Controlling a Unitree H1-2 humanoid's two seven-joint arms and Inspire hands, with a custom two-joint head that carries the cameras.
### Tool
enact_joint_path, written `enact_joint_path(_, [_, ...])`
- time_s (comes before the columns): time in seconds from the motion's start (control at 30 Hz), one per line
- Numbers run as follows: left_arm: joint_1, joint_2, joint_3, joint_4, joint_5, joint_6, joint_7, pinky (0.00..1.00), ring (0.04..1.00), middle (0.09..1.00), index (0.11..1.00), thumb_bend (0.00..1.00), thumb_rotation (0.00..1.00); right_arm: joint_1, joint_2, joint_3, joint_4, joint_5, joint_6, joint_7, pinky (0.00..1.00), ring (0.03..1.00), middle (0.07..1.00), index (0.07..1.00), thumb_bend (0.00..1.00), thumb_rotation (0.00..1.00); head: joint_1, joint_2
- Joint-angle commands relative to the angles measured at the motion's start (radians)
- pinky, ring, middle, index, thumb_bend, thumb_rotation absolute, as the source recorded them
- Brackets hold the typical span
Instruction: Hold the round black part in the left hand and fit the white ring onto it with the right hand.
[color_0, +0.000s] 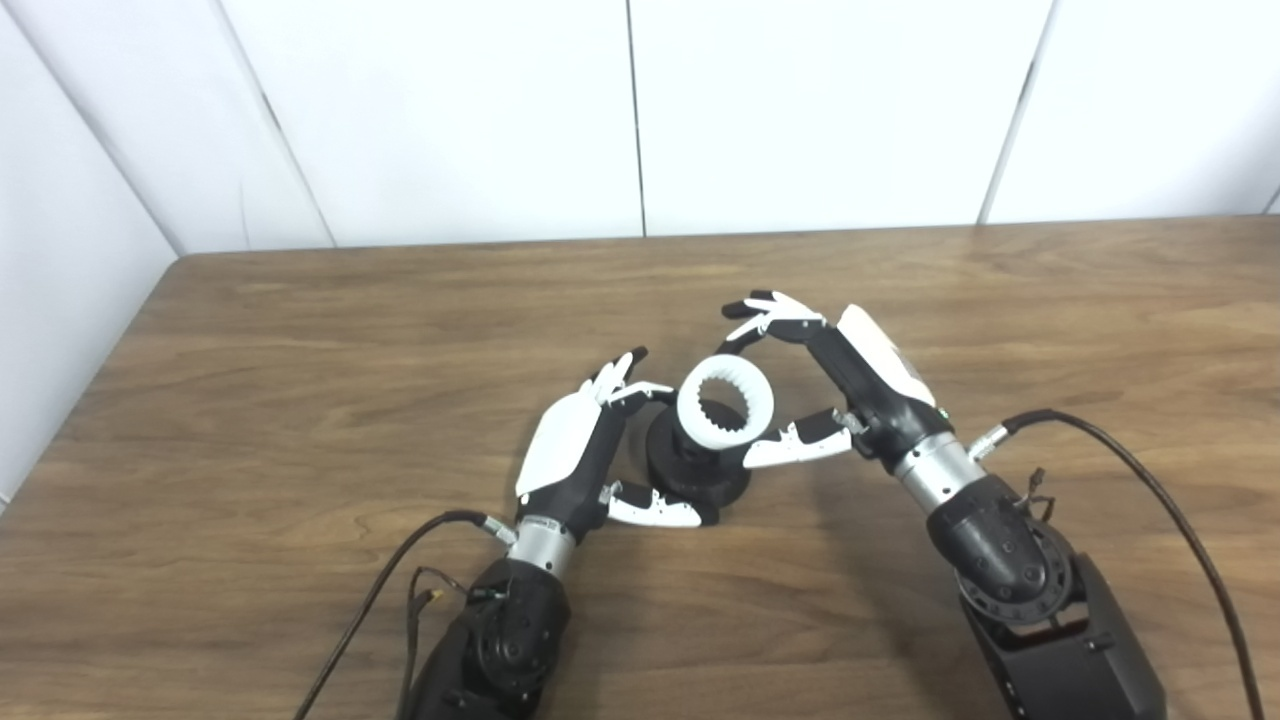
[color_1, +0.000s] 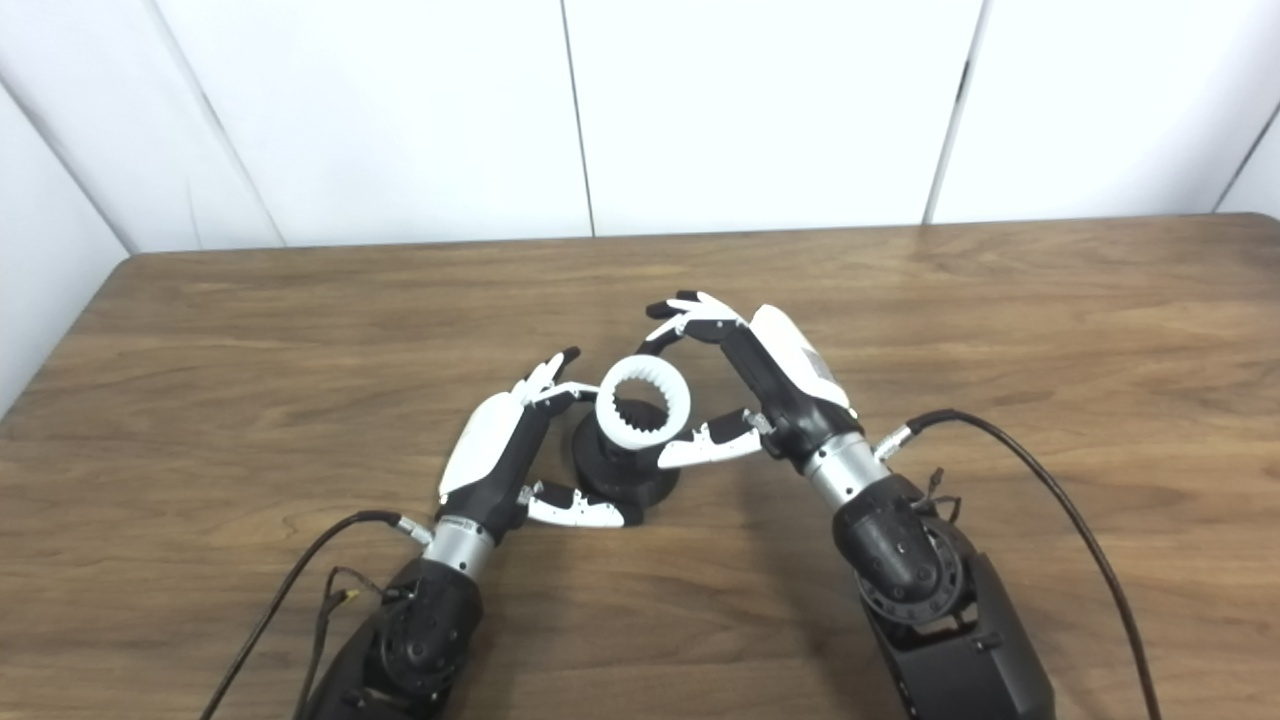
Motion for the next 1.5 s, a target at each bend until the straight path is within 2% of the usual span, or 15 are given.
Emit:
enact_joint_path(0.0, [-0.002,-0.014,-0.012,0.021,0.014,-0.006,0.016,1.00,1.000,1.000,0.669,0.95,0.23,-0.057,0.008,0.001,-0.008,0.004,-0.020,-0.002,0.91,0.933,0.835,0.481,0.52,0.14,0.002,-0.001])
enact_joint_path(0.23, [-0.003,-0.015,-0.012,0.023,0.017,-0.011,0.022,1.00,1.000,1.000,0.669,0.95,0.22,-0.076,0.010,0.012,0.018,-0.003,-0.006,0.013,0.93,0.940,0.837,0.481,0.52,0.14,0.004,-0.001])
enact_joint_path(0.87, [-0.001,-0.028,-0.013,0.011,0.022,0.002,0.017,1.00,1.000,1.000,0.670,0.96,0.23,-0.129,-0.009,0.044,0.115,-0.016,-0.047,0.014,0.95,0.939,0.830,0.480,0.52,0.14,0.020,0.005])
enact_joint_path(1.17, [0.000,-0.030,-0.014,0.006,0.025,0.006,0.014,1.00,1.000,1.000,0.672,0.96,0.23,-0.141,-0.024,0.063,0.124,-0.044,-0.047,0.022,1.00,0.942,0.833,0.480,0.52,0.14,0.022,0.009])
enact_joint_path(1.47, [0.001,-0.033,-0.017,0.005,0.024,0.008,0.015,1.00,1.000,1.000,0.669,0.96,0.22,-0.158,-0.028,0.085,0.135,-0.066,-0.037,0.043,1.00,0.940,0.843,0.481,0.52,0.14,0.026,0.012])
